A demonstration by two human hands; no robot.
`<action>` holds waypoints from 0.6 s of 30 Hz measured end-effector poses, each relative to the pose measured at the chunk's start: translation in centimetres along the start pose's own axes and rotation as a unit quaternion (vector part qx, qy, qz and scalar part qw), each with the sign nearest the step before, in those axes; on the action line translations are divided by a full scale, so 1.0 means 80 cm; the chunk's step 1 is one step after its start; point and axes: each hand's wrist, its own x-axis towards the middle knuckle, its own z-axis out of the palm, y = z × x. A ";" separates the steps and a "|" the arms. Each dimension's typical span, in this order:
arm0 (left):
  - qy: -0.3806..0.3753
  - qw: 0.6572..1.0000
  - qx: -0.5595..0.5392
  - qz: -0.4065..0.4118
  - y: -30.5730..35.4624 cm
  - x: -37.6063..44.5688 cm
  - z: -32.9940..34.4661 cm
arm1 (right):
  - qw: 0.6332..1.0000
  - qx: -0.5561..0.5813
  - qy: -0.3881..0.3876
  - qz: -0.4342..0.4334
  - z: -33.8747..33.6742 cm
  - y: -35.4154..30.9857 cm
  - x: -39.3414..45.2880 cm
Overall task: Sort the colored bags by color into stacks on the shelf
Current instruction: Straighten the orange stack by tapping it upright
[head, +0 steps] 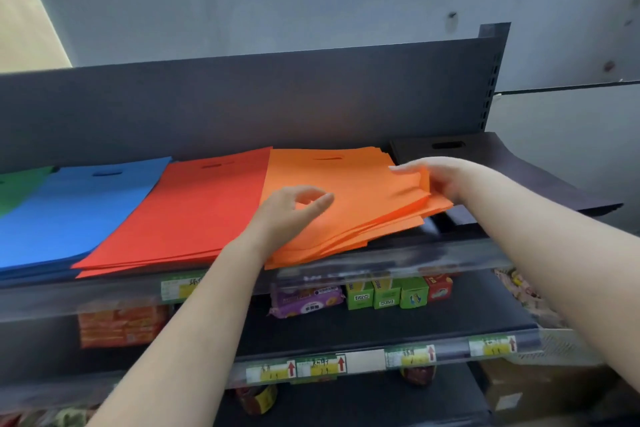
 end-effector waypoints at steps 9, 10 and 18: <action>0.176 0.977 0.059 -0.108 -0.071 0.011 -0.026 | 0.977 -0.151 0.132 -0.065 0.022 0.006 0.003; 0.183 0.975 0.057 -0.115 -0.074 0.011 -0.026 | 0.976 -0.145 0.135 -0.087 0.022 0.004 0.001; 0.152 0.974 0.109 -0.128 -0.084 0.007 -0.027 | 0.962 -0.132 0.131 -0.198 0.010 -0.024 -0.018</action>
